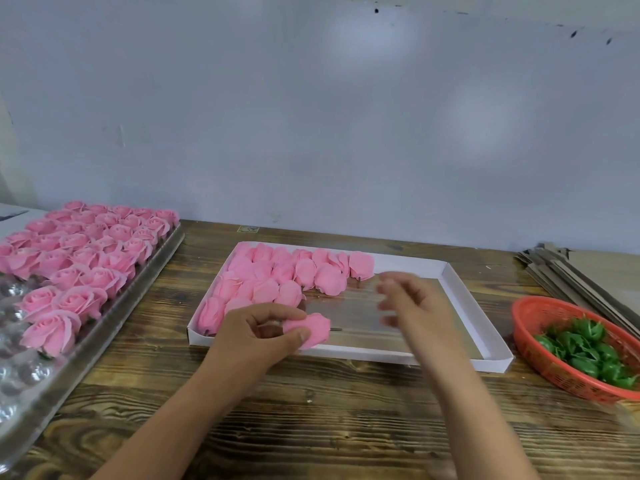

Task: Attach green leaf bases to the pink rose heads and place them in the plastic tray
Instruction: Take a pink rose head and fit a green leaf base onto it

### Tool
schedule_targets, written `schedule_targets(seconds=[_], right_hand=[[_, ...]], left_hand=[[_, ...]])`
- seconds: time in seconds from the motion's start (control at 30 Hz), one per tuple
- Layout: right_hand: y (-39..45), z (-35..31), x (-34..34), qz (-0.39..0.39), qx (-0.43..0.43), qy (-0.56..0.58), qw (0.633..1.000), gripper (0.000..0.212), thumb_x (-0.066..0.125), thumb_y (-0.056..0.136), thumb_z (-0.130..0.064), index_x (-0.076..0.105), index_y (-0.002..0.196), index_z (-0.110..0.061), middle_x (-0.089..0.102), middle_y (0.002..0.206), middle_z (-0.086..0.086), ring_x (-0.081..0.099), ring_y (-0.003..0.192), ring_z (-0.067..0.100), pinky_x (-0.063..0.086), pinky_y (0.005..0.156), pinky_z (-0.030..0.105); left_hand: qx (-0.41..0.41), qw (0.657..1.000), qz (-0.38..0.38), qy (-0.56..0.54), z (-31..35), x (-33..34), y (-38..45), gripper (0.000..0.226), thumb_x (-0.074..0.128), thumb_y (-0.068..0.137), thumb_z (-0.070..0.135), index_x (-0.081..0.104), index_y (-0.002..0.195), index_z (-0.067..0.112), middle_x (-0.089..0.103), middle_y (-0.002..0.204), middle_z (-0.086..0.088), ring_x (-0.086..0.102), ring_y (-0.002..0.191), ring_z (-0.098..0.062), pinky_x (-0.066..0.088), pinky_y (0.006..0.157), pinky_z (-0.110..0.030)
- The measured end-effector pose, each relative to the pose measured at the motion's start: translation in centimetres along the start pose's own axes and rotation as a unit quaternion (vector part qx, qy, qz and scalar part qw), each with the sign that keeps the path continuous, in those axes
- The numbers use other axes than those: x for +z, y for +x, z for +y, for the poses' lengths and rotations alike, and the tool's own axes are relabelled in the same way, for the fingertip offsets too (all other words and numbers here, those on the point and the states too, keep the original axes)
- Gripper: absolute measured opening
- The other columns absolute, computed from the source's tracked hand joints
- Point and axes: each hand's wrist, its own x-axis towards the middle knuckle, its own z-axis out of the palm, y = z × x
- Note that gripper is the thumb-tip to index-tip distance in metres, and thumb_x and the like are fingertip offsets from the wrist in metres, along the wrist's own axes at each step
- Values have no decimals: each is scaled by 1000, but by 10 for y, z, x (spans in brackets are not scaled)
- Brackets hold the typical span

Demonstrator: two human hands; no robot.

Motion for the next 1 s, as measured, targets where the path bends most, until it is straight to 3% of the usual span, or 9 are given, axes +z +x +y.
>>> schedule_targets(seconds=[0.1, 0.2, 0.3, 0.4, 0.53, 0.63, 0.7, 0.83, 1.0], right_hand=[[21, -4, -65, 127, -6, -133, 983, 23, 60, 91, -8, 71, 108, -17, 70, 101, 0, 66, 95, 24, 55, 88, 44], [34, -6, -135, 213, 104, -303, 923, 44, 54, 77, 2, 71, 114, -15, 69, 113, 9, 61, 98, 29, 53, 84, 46], [49, 5, -166, 140, 243, -404, 871, 30, 58, 87, -2, 68, 116, -5, 65, 106, 18, 57, 90, 32, 51, 79, 42], [62, 24, -171, 39, 308, -378, 872, 32, 64, 94, -22, 60, 118, -2, 60, 113, 19, 57, 100, 36, 52, 92, 48], [68, 32, -186, 24, 308, -389, 868, 22, 49, 101, -15, 62, 101, 3, 65, 86, 16, 59, 79, 28, 49, 61, 34], [73, 38, -198, -37, 309, -472, 825, 20, 49, 95, -3, 67, 103, -4, 68, 98, 17, 63, 93, 34, 56, 82, 43], [73, 38, -200, -71, 292, -509, 806, 22, 53, 92, -3, 67, 106, -12, 66, 104, 13, 62, 95, 30, 54, 89, 43], [77, 39, -203, -97, 252, -557, 786, 26, 50, 91, -5, 69, 98, -21, 68, 99, 9, 64, 86, 23, 52, 69, 33], [85, 43, -209, -30, 238, -519, 820, 22, 51, 97, -13, 69, 86, -7, 62, 76, 13, 62, 72, 28, 51, 53, 27]], left_hand=[[-8, 1000, 6, -1, 1, 1, -1, 26, 85, 61, 41, 79, 87, 44, 72, 97, -1, 65, 92, -13, 56, 69, -15], [-8, 1000, -1, -3, 1, 2, -2, 23, 86, 73, 26, 79, 87, 43, 71, 95, -8, 66, 89, -17, 59, 72, -17], [-7, 1000, -16, -20, 1, 3, -4, 23, 86, 71, 27, 79, 89, 41, 75, 87, -4, 70, 83, -14, 57, 70, -16], [-4, 1000, -28, -7, 1, 7, -4, 25, 85, 75, 22, 79, 88, 42, 74, 90, 10, 68, 87, -5, 56, 70, -14], [-10, 999, -31, -11, -1, 7, -5, 23, 85, 72, 29, 78, 90, 42, 76, 89, 10, 71, 85, -7, 57, 71, -20], [-5, 1000, -22, -17, -2, 5, -4, 29, 83, 61, 43, 79, 90, 41, 75, 93, 12, 69, 87, -5, 56, 71, -18], [-3, 1000, -23, -11, -3, 5, -3, 26, 84, 64, 39, 79, 90, 40, 75, 93, 12, 69, 86, -5, 56, 70, -17], [-4, 1000, -29, -8, -5, 7, -3, 23, 85, 75, 22, 79, 89, 39, 74, 84, 2, 68, 74, -2, 56, 69, -14], [-8, 999, -29, -24, -2, 6, -2, 29, 83, 61, 40, 79, 90, 40, 76, 91, 9, 70, 86, -5, 56, 69, -15]])
